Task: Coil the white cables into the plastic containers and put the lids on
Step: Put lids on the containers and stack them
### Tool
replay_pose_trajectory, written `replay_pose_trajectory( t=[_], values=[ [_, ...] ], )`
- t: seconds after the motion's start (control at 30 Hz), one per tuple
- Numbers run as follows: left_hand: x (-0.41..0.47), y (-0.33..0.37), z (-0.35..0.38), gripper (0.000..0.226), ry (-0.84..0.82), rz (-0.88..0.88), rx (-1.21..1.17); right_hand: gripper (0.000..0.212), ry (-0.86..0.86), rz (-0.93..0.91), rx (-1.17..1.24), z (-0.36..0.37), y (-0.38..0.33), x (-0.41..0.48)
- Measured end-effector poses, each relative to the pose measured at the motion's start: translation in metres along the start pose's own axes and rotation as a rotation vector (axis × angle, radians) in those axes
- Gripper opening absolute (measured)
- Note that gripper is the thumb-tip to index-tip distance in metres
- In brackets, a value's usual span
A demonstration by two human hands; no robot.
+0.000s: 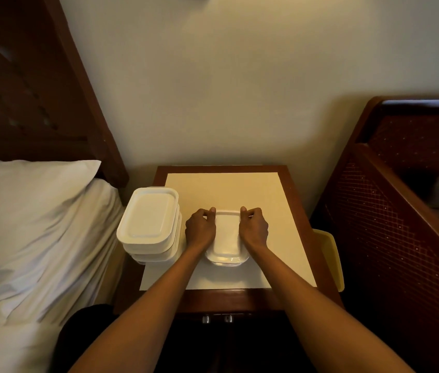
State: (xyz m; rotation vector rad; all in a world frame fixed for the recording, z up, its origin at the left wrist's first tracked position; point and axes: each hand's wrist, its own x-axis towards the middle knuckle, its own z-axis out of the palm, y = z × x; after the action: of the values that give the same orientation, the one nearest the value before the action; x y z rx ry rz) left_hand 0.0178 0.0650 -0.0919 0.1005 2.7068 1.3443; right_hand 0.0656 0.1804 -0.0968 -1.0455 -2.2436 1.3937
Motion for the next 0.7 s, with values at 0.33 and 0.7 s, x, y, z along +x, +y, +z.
replay_pose_trajectory(
  t=[0.33,0.7],
  values=[
    [-0.043,-0.003,-0.013,0.04,-0.115,0.063,0.33,0.036,-0.061,-0.092,-0.239,-0.021,0.018,-0.041],
    [-0.041,0.066,-0.076,0.036,0.063,0.208,0.358,0.023,0.015,-0.206,-0.031,-0.046,-0.061,-0.039]
  ],
)
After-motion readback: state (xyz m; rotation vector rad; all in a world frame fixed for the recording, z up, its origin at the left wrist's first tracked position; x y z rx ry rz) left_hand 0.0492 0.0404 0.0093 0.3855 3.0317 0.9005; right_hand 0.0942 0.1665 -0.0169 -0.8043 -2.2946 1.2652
